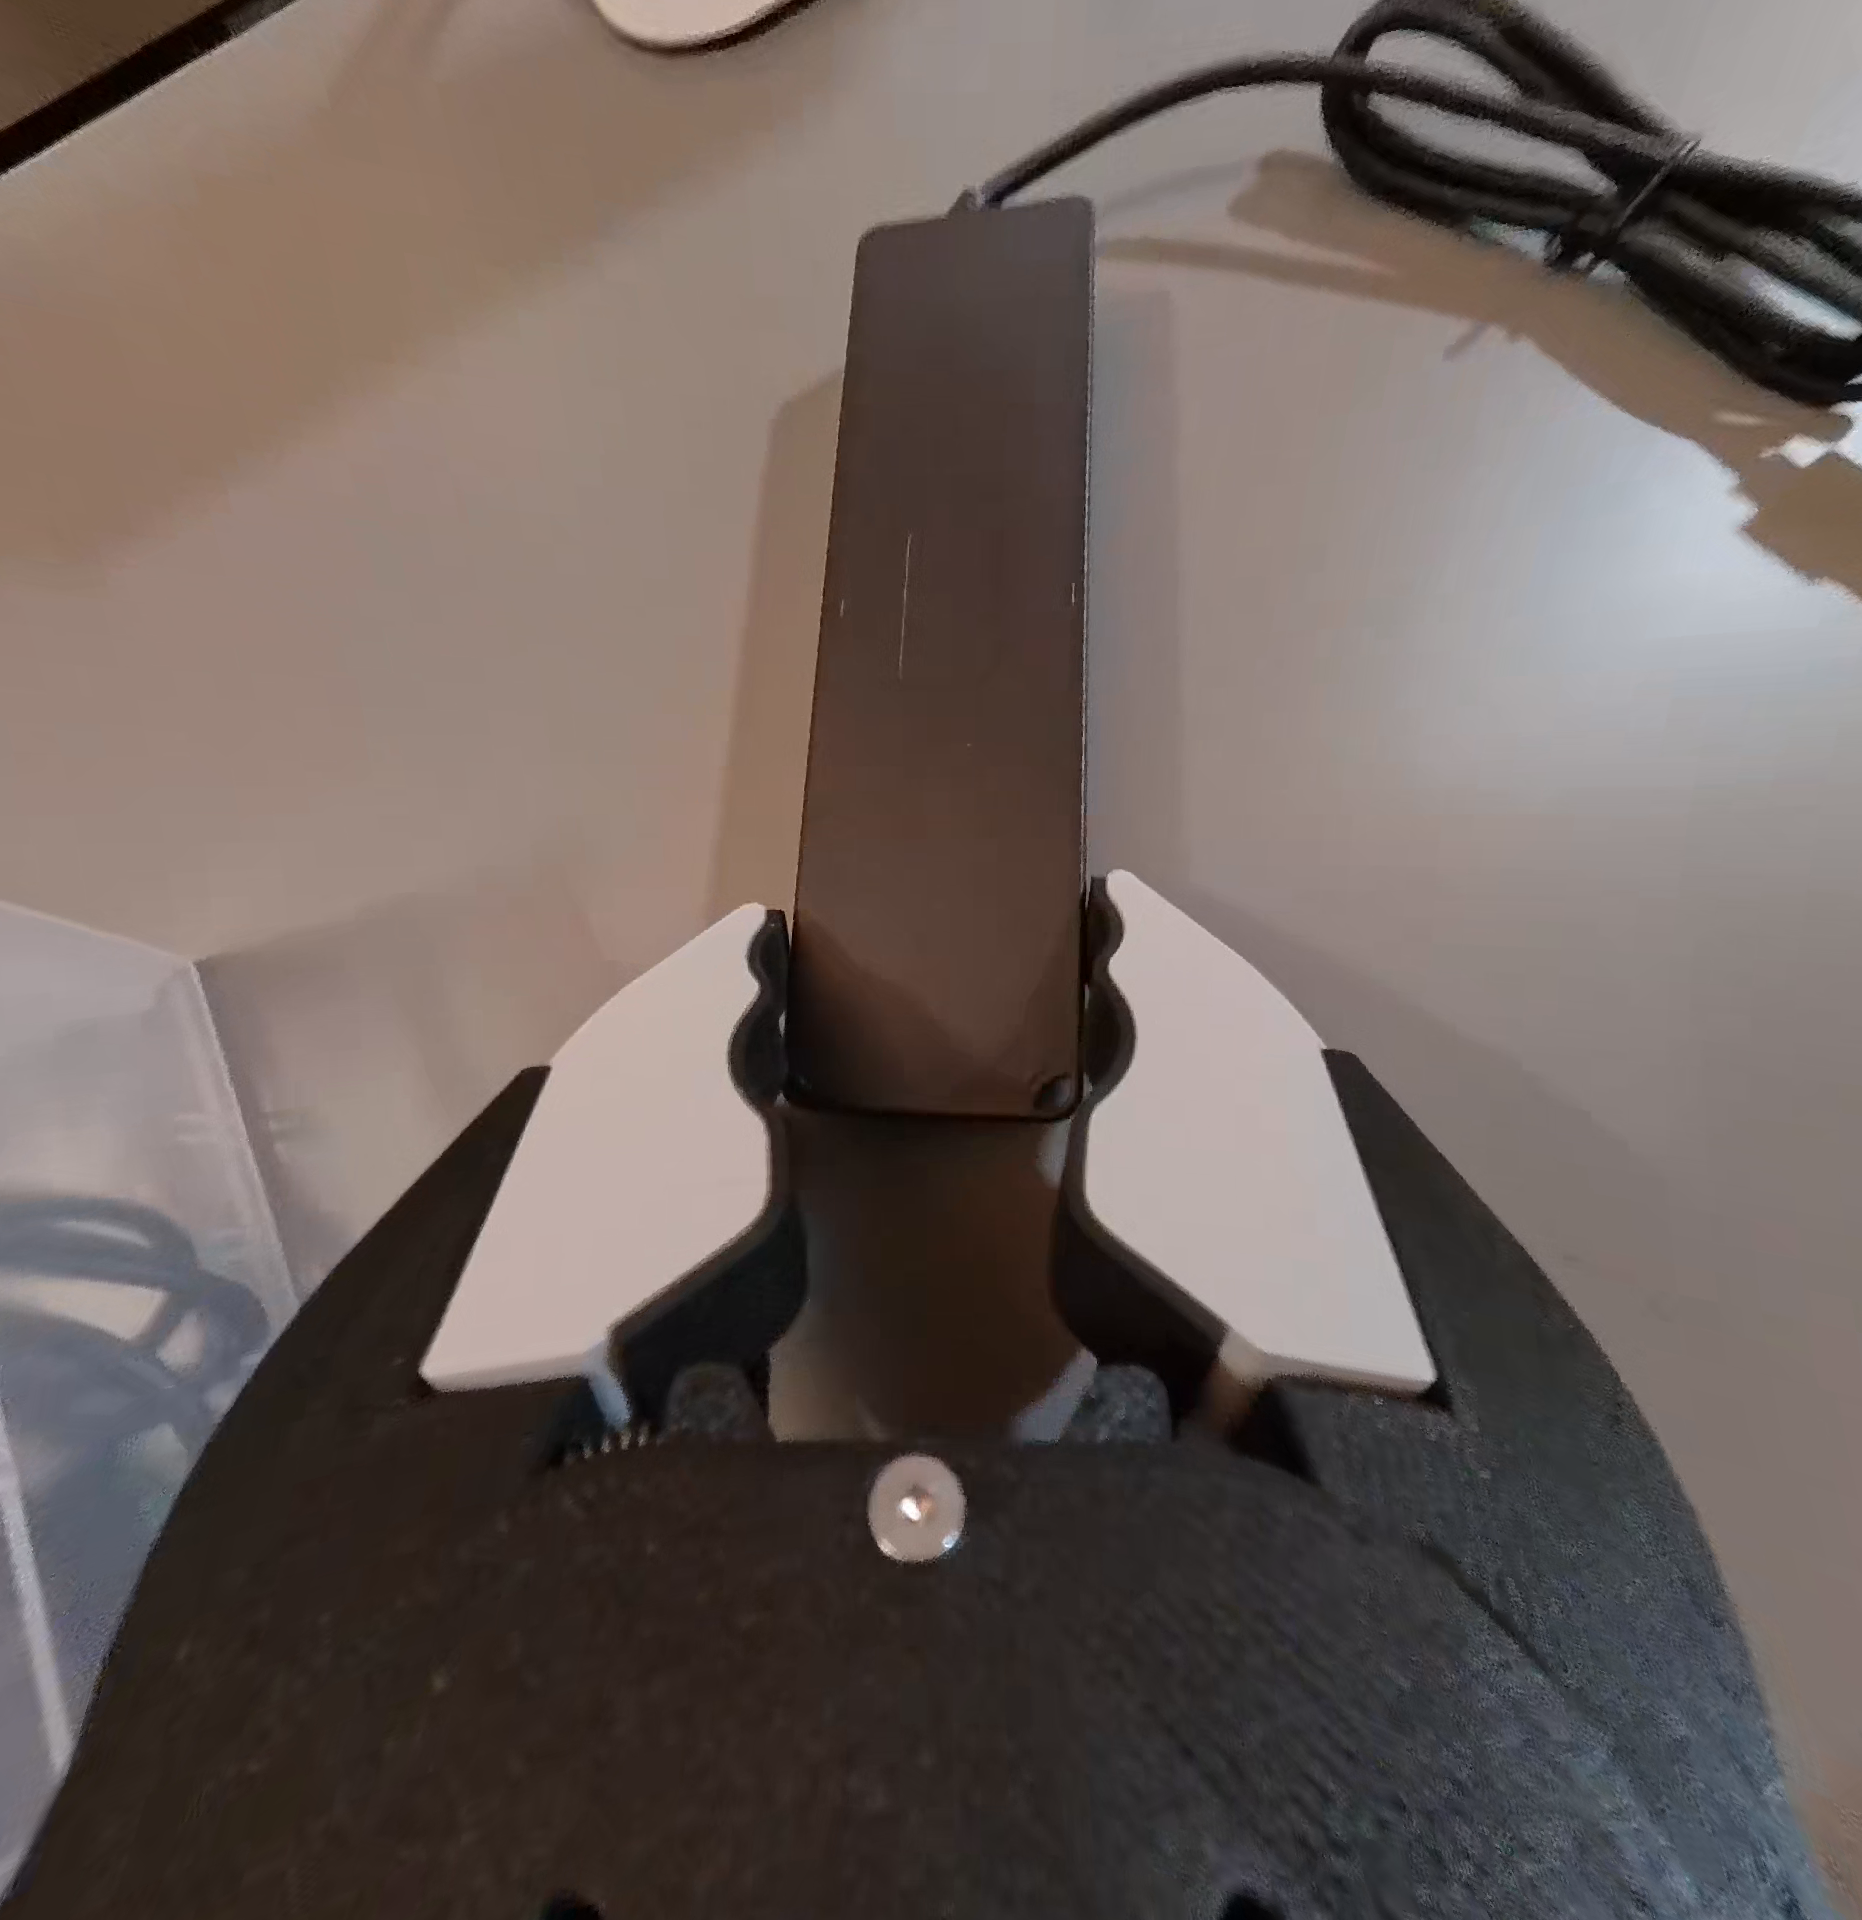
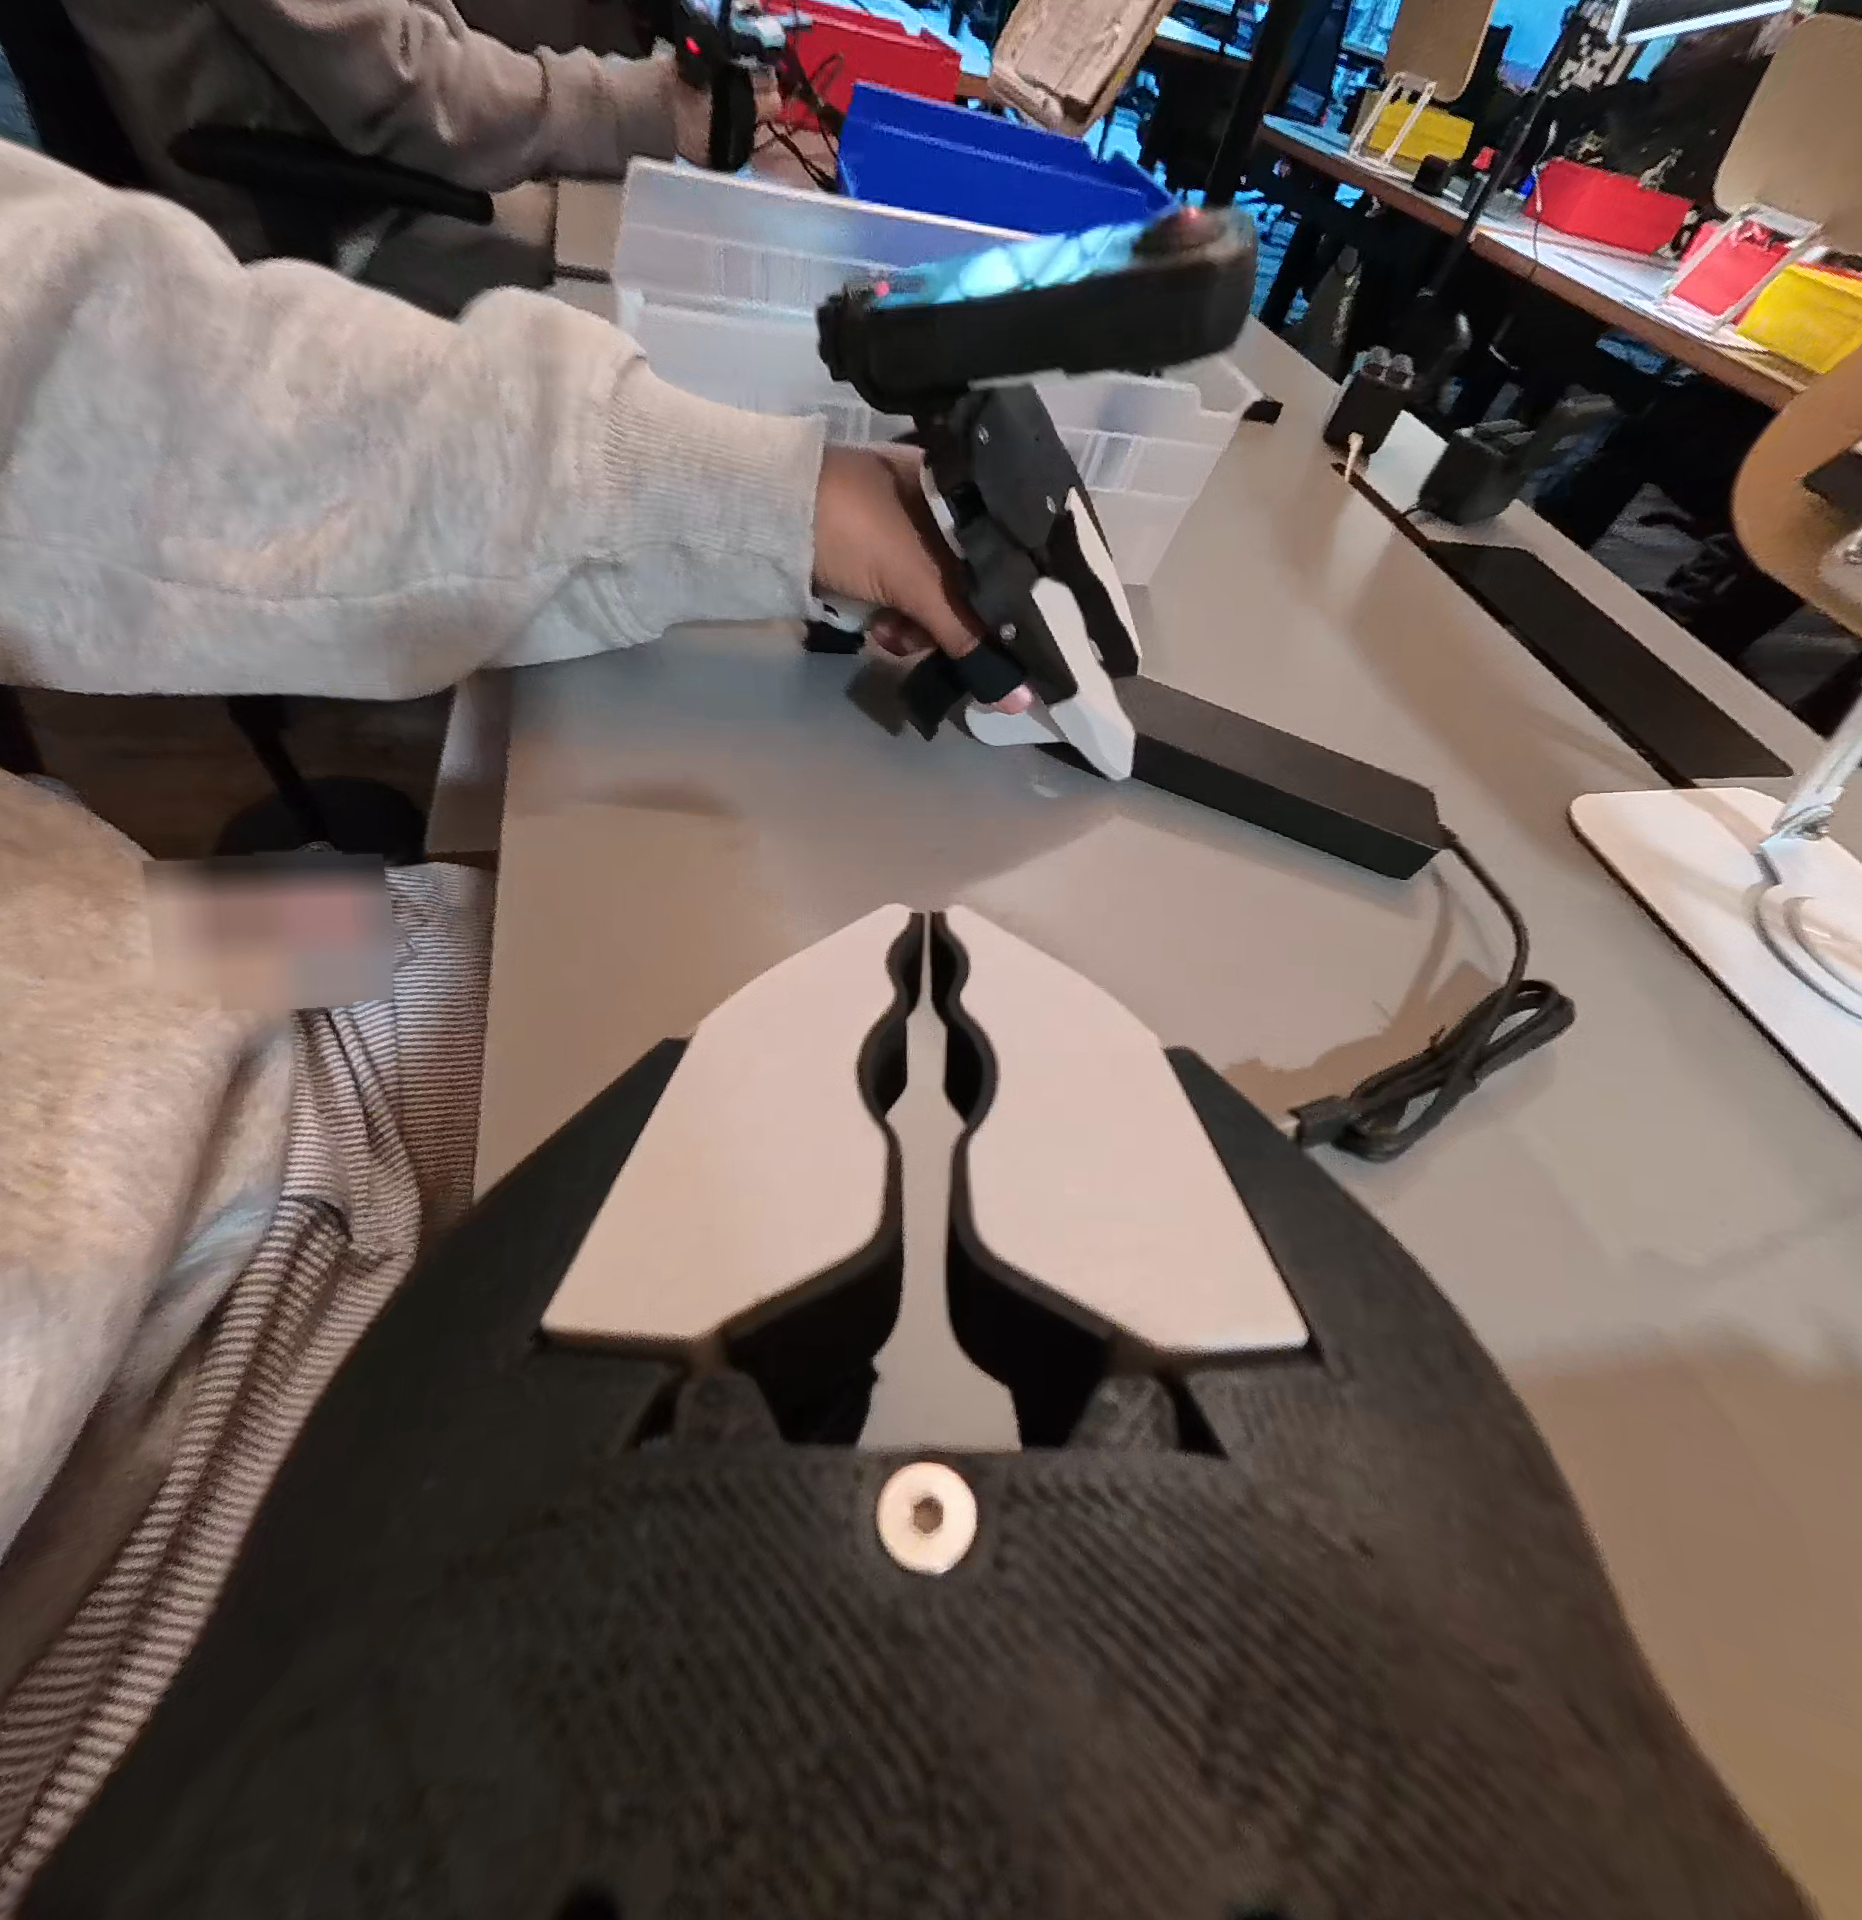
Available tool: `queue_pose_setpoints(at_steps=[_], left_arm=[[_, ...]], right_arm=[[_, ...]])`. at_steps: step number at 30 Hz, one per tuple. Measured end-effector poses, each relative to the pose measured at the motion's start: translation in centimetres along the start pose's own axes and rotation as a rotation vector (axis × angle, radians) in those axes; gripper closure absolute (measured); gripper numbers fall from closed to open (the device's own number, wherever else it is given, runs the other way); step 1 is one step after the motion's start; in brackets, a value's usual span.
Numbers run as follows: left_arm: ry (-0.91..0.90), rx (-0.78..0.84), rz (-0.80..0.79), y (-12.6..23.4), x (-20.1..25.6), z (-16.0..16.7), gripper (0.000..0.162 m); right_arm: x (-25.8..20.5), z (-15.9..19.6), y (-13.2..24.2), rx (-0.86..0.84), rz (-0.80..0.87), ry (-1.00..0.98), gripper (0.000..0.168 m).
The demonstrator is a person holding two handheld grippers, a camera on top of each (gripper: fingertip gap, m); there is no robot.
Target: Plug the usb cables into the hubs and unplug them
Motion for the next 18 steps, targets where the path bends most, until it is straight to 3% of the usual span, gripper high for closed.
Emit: queue_pose_setpoints(at_steps=[1, 4, 10, 15, 18], left_arm=[[0.014, 0.025, 0.021, 0.5, 0.4, -0.2, 0.103], [0.108, 0.101, 0.135, 2.3, 1.4, -1.1, 0.104], [0.223, 0.188, 0.397, 5.7, 3.9, -2.0, 0.103], [0.172, 0.192, 0.527, 7.5, 6.5, -2.7, 0.104], [0.085, 0.166, 0.583, 8.8, 8.2, -2.8, 0.104]], right_arm=[[0.0, 0.1, -0.3, -0.011, 0.02, 0.012, 0.166], [0.1, 0.3, -1.0, -0.041, 0.105, 0.071, 0.161], [2.1, 1.0, -3.6, -0.163, 0.296, 0.234, 0.128], [4.7, 2.4, -6.3, -0.289, 0.394, 0.315, 0.097], [5.3, 2.5, -7.0, -0.337, 0.417, 0.405, 0.095]])
Point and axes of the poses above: each gripper's, where its closed fingertips meet, y back along the fingers, z out of its underside, x = y × z across the jaws, the point moved 4 cm from there along y, back along the fingers, and after that the axes turned 6 degrees about -y, right-handed, at the moved point
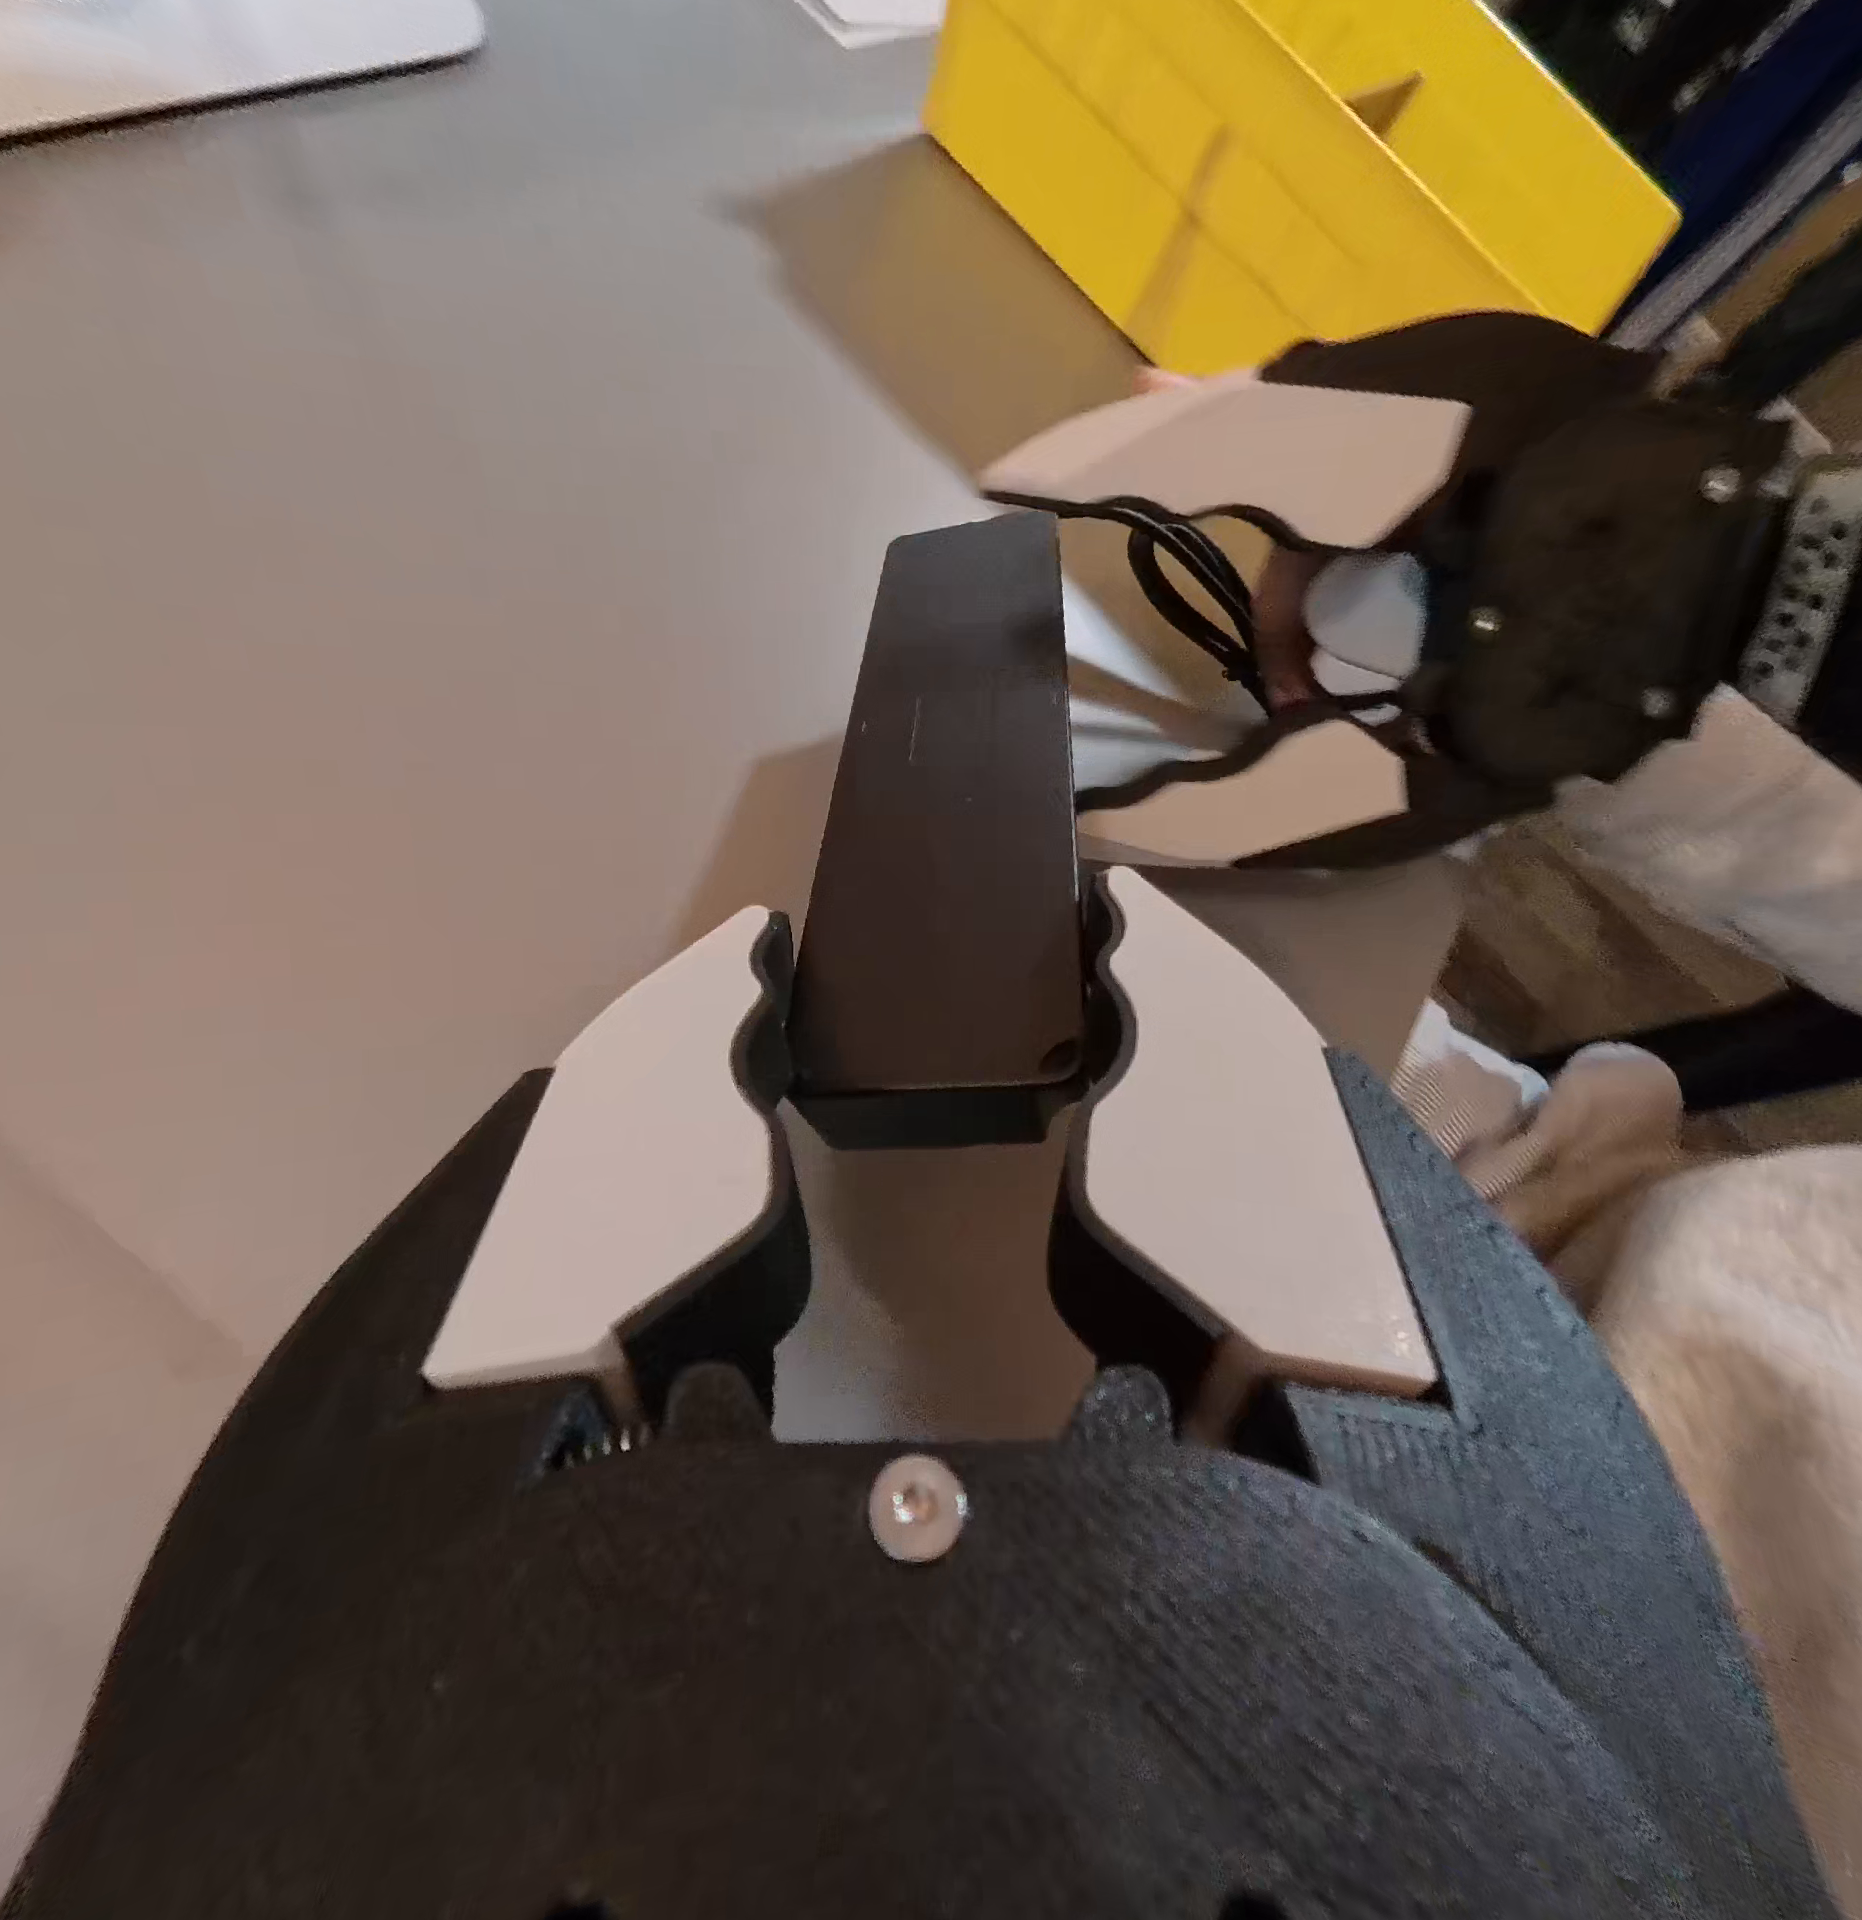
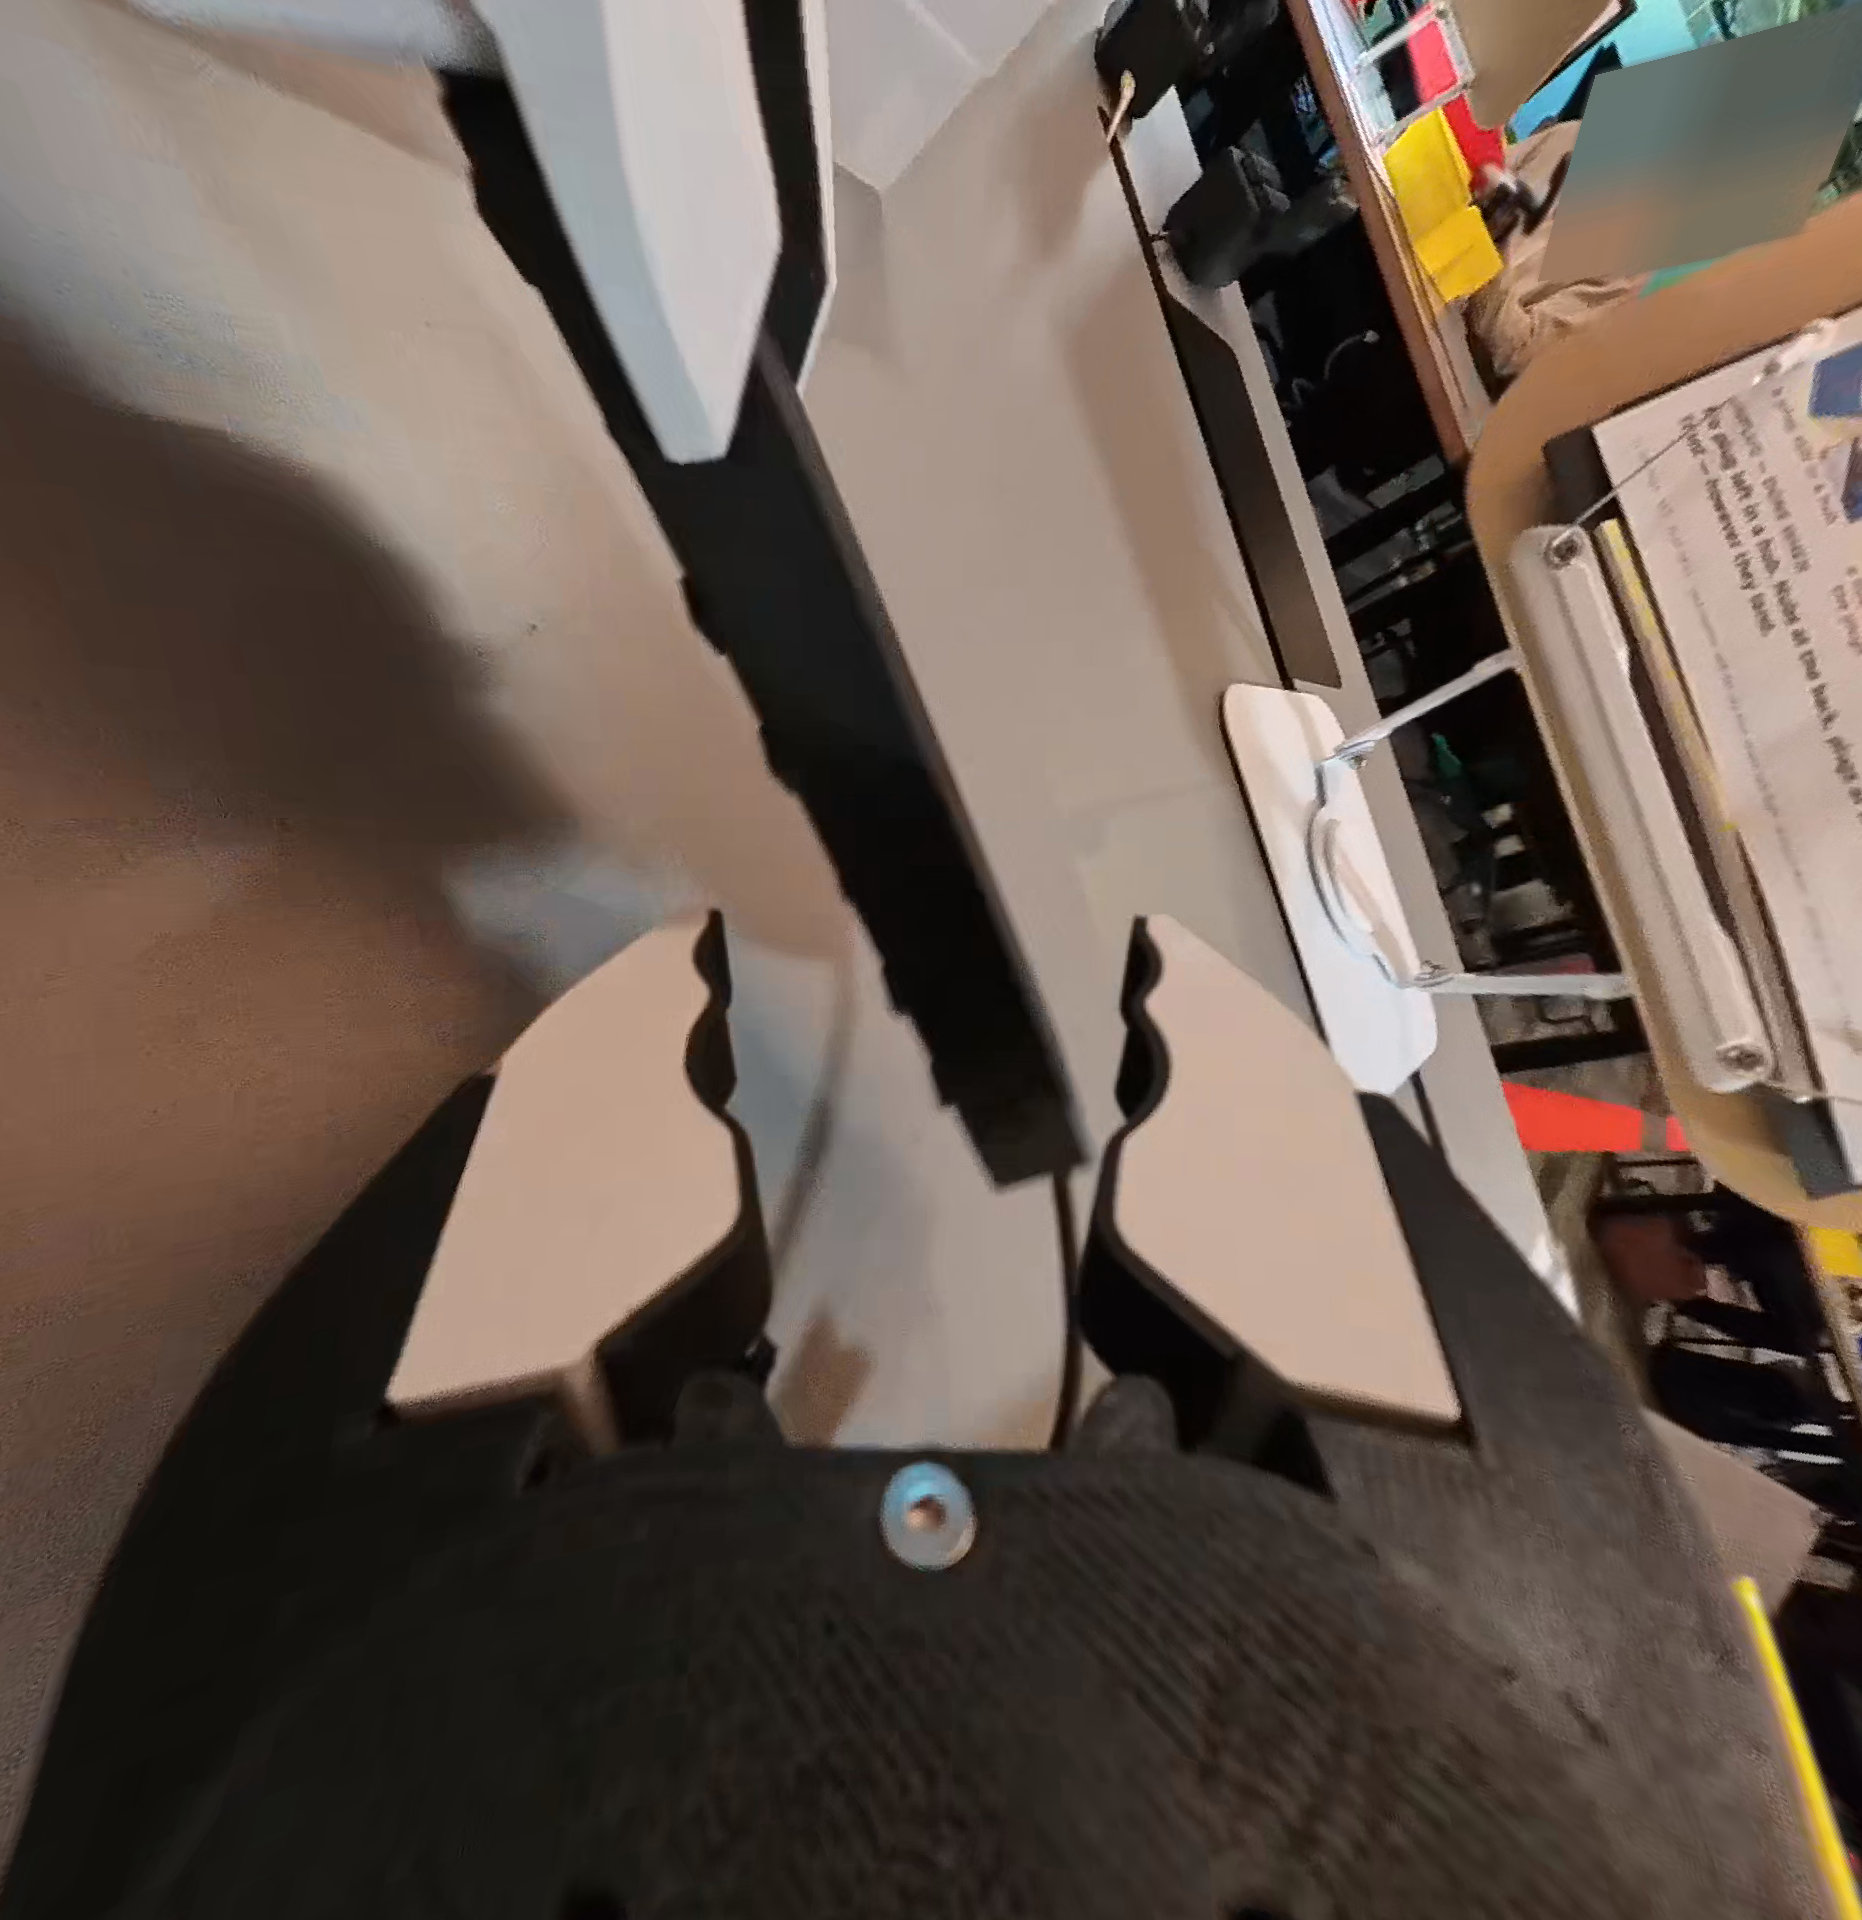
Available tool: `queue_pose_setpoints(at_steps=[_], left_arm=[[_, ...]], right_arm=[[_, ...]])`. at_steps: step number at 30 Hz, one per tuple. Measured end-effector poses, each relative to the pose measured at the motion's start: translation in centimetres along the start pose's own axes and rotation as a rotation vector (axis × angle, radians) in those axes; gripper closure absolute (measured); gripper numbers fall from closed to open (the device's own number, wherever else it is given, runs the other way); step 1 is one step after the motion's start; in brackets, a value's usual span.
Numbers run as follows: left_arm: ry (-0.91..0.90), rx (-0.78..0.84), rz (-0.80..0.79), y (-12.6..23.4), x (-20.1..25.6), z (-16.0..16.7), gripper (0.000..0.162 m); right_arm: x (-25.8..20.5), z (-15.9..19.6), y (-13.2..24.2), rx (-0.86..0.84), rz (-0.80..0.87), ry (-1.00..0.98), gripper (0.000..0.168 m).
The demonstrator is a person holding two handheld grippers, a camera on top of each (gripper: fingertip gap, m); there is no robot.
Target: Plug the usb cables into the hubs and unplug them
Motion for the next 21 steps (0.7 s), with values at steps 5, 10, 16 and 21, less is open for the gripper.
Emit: queue_pose_setpoints(at_steps=[5, 10, 16, 21], left_arm=[[-0.057, 0.016, 0.068, 0.5, 2.8, -0.7, 0.103], [-0.009, 0.468, 0.065, 4.1, 2.9, -4.2, 0.068], [0.055, 0.541, 0.189, 3.4, 3.7, -2.1, 0.068], [0.056, 0.515, 0.307, -0.2, 6.8, -0.6, 0.064]], right_arm=[[-1.1, -0.8, 0.2, 0.0, -0.002, 0.123, 0.139], [0.1, -3.0, 1.4, 0.121, -0.112, -0.199, 0.142], [2.3, -6.8, 4.2, 0.482, -0.71, -0.979, 0.142], [0.0, -9.3, 4.8, 0.577, -0.964, -1.092, 0.141]])
Point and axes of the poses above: each gripper's, where its closed fingertips meet, y back along the fingers, z out of its underside, x = y × z across the jaws, the point moved 4 cm from there along y, back along the fingers, and after that the axes turned 6 degrees about -y, right-handed, at the moved point
